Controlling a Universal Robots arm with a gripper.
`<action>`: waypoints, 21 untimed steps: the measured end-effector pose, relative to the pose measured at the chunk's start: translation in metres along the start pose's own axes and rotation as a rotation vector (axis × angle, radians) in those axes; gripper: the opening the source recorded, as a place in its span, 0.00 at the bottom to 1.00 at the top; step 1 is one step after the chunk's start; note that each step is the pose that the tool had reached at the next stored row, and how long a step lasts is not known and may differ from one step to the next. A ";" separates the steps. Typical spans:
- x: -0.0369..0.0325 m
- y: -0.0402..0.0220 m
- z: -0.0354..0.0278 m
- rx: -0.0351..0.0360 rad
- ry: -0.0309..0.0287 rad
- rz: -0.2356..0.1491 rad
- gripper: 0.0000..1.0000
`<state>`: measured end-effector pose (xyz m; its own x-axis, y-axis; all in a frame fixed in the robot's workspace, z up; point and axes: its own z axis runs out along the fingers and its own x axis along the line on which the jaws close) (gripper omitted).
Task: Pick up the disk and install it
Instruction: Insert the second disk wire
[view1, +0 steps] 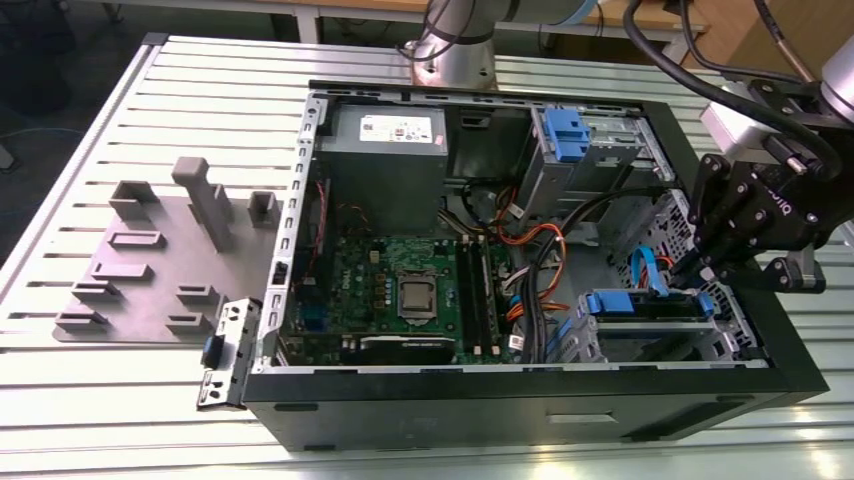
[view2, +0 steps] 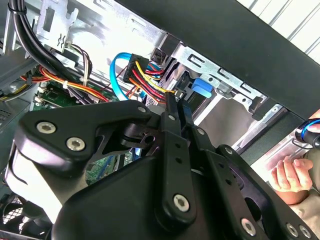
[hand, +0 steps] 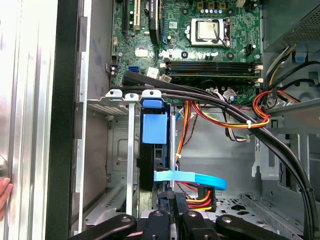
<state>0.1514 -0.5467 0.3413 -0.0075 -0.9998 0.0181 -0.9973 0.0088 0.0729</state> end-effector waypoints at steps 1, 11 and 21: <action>0.0000 0.0000 0.0000 0.0000 0.0000 0.000 0.16; 0.0059 0.0000 0.0001 0.0000 0.0000 0.000 0.16; 0.0067 0.0013 0.0018 0.0000 -0.0001 0.000 0.16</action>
<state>0.1499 -0.5535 0.3397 -0.0074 -0.9998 0.0180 -0.9973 0.0087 0.0729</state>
